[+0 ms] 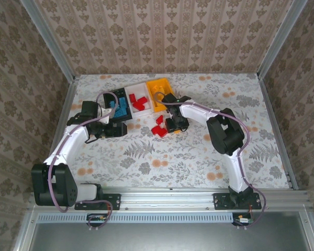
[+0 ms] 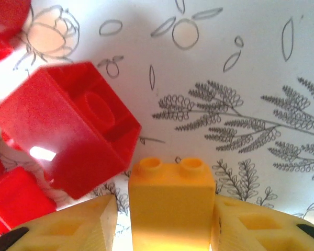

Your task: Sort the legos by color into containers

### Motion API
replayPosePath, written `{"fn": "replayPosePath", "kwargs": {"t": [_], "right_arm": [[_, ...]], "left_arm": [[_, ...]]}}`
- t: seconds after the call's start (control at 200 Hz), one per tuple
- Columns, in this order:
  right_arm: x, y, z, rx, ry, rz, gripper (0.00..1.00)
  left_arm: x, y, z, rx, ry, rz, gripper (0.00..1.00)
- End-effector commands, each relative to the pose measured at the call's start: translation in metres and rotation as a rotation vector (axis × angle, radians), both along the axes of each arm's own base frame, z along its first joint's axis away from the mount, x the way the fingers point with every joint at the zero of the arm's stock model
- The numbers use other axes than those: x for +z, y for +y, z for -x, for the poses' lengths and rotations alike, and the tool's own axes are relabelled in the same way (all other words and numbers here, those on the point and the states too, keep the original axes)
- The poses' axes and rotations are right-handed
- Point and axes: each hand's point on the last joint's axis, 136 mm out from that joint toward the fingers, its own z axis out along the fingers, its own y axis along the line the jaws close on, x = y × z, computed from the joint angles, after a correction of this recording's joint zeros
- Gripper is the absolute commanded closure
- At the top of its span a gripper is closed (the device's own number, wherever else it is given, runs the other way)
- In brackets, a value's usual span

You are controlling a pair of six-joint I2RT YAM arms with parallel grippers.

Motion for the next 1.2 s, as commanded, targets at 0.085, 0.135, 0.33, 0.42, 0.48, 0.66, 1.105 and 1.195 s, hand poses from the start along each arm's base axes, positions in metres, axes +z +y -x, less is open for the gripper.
{"fn": "replayPosePath", "kwargs": {"t": [0.085, 0.135, 0.33, 0.42, 0.48, 0.66, 1.105, 1.195], "right_arm": [[-0.001, 0.003, -0.02, -0.006, -0.056, 0.025, 0.57], [0.0, 0.002, -0.019, -0.008, -0.054, 0.026, 0.59], [0.025, -0.004, -0.01, -0.024, -0.087, 0.009, 0.66], [0.05, -0.004, -0.008, -0.03, -0.122, -0.021, 0.66], [0.071, -0.001, -0.011, -0.028, -0.16, -0.056, 0.66], [0.133, 0.02, -0.048, 0.017, -0.324, -0.16, 0.66], [0.162, 0.071, -0.19, -0.001, -0.746, -0.239, 0.64], [0.151, 0.074, -0.206, -0.026, -0.725, -0.244, 0.63]], "left_arm": [[-0.001, -0.001, 0.004, -0.02, 0.013, 0.002, 0.03], [-0.002, 0.0, 0.004, -0.019, 0.013, 0.001, 0.03], [-0.002, 0.0, 0.004, -0.019, 0.013, -0.001, 0.04], [-0.002, 0.0, 0.004, -0.018, 0.012, 0.0, 0.03], [-0.001, -0.001, 0.004, -0.02, 0.011, 0.002, 0.03], [-0.001, -0.001, 0.004, -0.02, 0.011, 0.005, 0.03], [-0.003, -0.004, 0.006, -0.033, 0.016, 0.003, 0.03], [-0.004, -0.006, 0.007, -0.038, 0.02, 0.001, 0.03]]}}
